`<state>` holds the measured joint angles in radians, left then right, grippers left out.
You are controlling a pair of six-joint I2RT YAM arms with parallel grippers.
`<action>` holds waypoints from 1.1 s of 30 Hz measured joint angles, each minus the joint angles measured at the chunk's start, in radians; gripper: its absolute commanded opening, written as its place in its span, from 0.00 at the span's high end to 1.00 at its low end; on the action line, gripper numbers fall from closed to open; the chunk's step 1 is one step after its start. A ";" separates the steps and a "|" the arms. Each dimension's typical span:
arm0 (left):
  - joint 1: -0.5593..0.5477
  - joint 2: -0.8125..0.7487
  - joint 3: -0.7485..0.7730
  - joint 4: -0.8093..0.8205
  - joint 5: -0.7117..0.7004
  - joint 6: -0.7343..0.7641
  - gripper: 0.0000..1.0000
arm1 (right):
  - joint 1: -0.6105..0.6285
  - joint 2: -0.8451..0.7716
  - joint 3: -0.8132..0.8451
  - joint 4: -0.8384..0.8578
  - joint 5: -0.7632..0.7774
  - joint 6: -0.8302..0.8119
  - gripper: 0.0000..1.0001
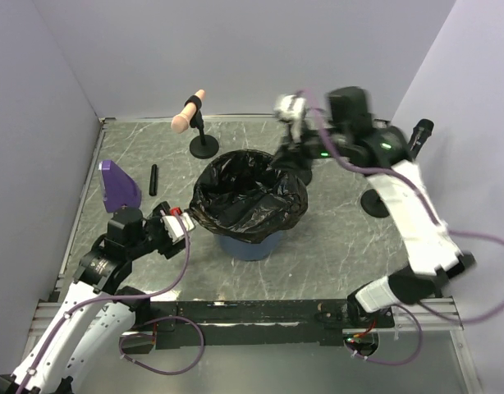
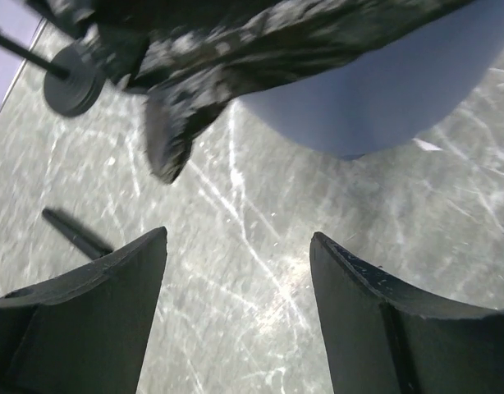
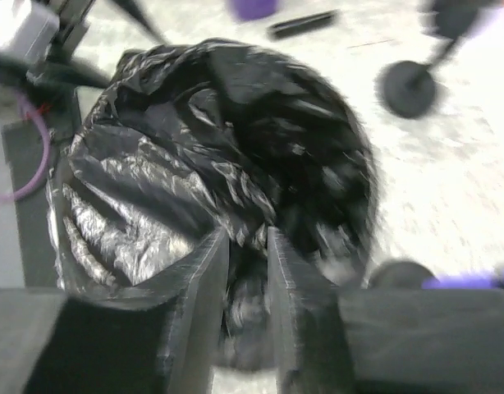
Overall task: Put the trash bags into the trash bin
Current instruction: Place the trash bag in the trash bin, then reset both arms
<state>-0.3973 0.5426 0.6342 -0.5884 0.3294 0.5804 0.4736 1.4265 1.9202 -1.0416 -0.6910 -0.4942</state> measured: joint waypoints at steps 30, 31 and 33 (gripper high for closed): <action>0.002 -0.043 0.031 0.008 -0.196 -0.036 0.23 | 0.224 0.060 -0.123 0.011 0.175 -0.212 0.32; 0.002 -0.032 0.052 0.010 -0.198 -0.043 0.23 | 0.219 0.026 -0.123 0.024 0.183 -0.185 0.30; 0.002 -0.011 0.105 0.008 -0.194 -0.047 0.23 | 0.208 -0.036 -0.123 0.064 0.212 -0.124 0.30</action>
<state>-0.3958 0.5316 0.7395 -0.5808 0.1352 0.5335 0.6819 1.3907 1.7969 -0.9771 -0.4793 -0.6186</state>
